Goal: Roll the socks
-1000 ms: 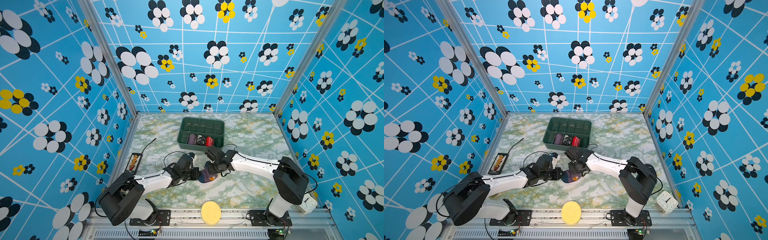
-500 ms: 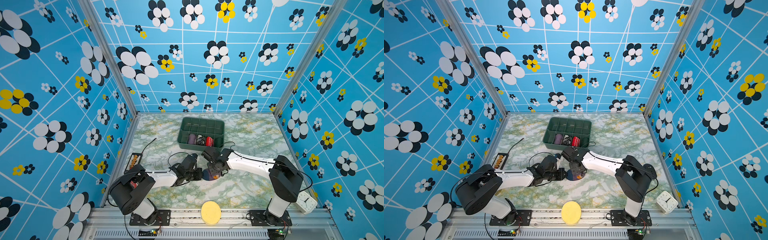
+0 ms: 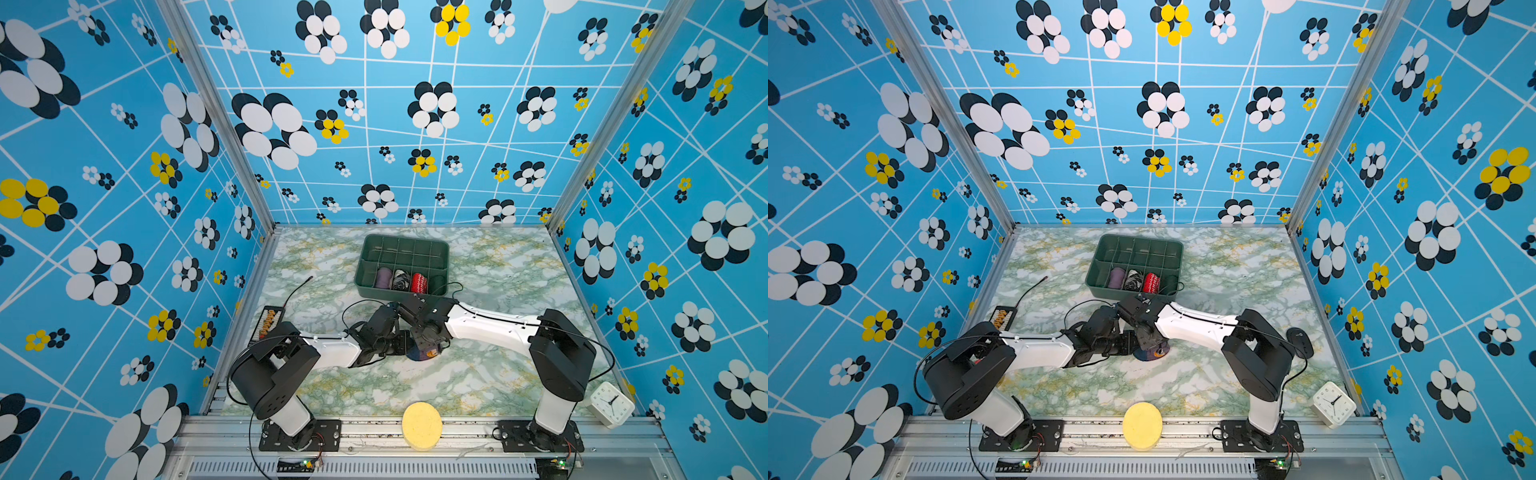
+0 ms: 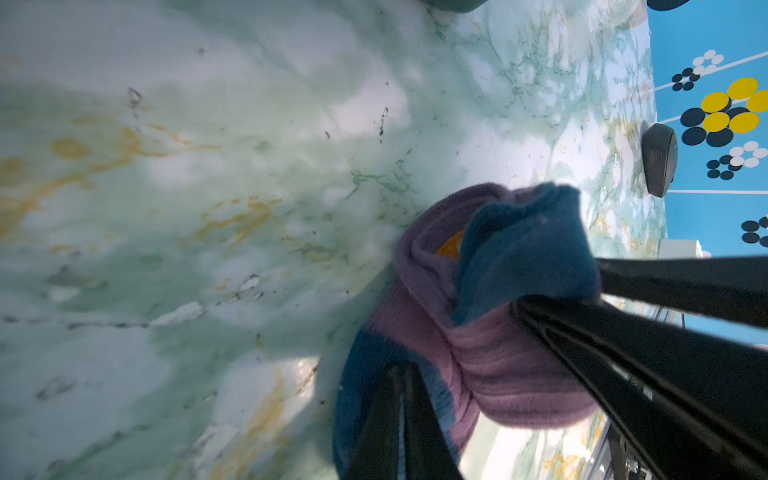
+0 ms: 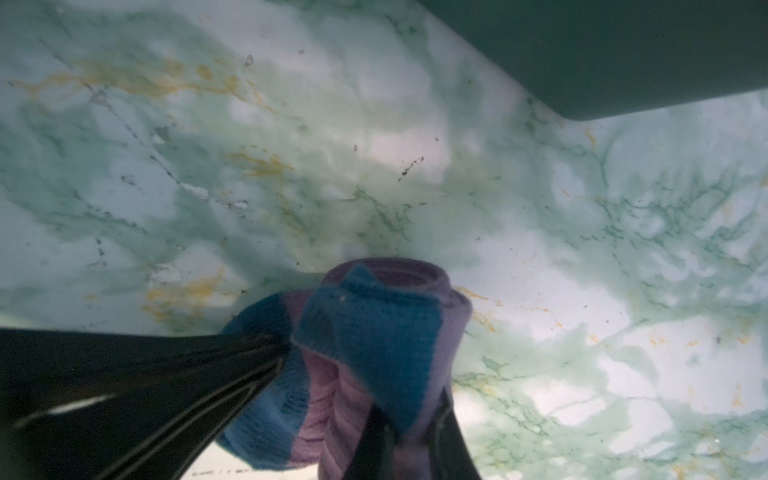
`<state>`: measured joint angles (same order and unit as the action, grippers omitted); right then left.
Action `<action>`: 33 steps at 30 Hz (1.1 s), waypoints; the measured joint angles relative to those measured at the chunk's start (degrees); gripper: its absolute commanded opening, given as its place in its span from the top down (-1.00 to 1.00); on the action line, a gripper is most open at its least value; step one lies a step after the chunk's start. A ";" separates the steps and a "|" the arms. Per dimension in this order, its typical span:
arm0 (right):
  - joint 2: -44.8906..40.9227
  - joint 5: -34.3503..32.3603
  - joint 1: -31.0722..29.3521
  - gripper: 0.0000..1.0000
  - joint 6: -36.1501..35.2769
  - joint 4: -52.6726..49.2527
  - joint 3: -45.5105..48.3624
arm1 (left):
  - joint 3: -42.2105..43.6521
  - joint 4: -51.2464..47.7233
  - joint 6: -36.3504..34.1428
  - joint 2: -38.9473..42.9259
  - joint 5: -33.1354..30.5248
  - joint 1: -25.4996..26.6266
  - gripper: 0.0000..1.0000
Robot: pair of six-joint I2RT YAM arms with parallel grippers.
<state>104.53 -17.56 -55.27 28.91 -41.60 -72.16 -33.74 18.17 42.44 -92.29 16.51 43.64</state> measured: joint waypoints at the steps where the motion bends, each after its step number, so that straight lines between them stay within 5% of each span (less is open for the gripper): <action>1: 0.20 -0.04 -0.24 0.71 0.00 0.00 -0.07 | 0.00 0.11 0.00 -0.42 0.00 0.00 0.82; 10: 0.79 -0.17 -0.79 0.36 0.79 0.04 -0.90 | 0.02 1.42 0.00 -1.64 0.44 0.00 0.82; 33: -3.02 3.50 -2.27 0.27 1.92 5.29 4.44 | 0.09 0.00 -0.13 0.26 0.74 -2.49 0.81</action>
<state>101.51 -14.06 -57.54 30.83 -36.32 -67.72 -33.65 18.17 42.30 -92.03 17.26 41.15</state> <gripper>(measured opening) 0.362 0.092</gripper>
